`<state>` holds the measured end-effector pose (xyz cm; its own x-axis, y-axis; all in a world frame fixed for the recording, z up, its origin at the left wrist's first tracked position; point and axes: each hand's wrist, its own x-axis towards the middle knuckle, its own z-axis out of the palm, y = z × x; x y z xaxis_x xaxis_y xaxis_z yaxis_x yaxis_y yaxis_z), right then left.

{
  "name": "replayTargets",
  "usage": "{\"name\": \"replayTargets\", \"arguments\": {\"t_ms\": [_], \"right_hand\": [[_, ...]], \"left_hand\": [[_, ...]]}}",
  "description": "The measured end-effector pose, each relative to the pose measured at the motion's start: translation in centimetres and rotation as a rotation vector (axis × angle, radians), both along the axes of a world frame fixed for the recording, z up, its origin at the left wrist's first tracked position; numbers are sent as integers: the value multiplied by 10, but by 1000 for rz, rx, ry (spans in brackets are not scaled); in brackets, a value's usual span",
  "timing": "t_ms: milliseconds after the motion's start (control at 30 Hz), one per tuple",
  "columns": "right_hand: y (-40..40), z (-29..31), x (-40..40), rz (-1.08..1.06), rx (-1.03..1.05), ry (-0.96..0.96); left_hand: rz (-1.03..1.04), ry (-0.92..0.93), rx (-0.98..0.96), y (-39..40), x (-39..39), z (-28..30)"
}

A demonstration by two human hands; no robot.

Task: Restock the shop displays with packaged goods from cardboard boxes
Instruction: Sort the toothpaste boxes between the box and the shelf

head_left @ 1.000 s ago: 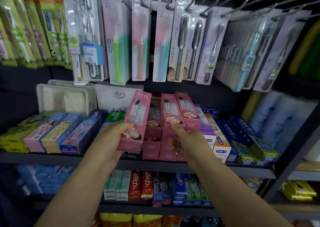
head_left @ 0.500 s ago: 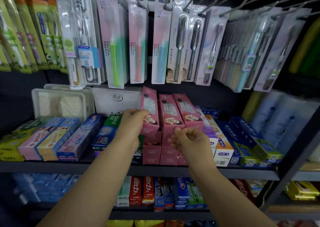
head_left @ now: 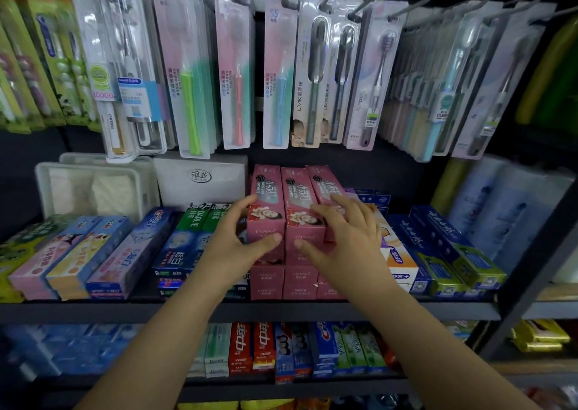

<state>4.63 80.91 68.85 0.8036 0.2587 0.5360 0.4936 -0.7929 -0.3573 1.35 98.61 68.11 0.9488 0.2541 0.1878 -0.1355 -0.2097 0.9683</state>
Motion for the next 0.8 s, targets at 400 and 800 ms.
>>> {"name": "replayTargets", "arguments": {"t_ms": [400, 800], "right_hand": [[0, -6, 13, 0, 101, 2], [-41, -15, -22, 48, 309, -51]], "left_hand": [[-78, -26, 138, 16, 10, -7], [297, -405, 468, -21, -32, -12]]}}
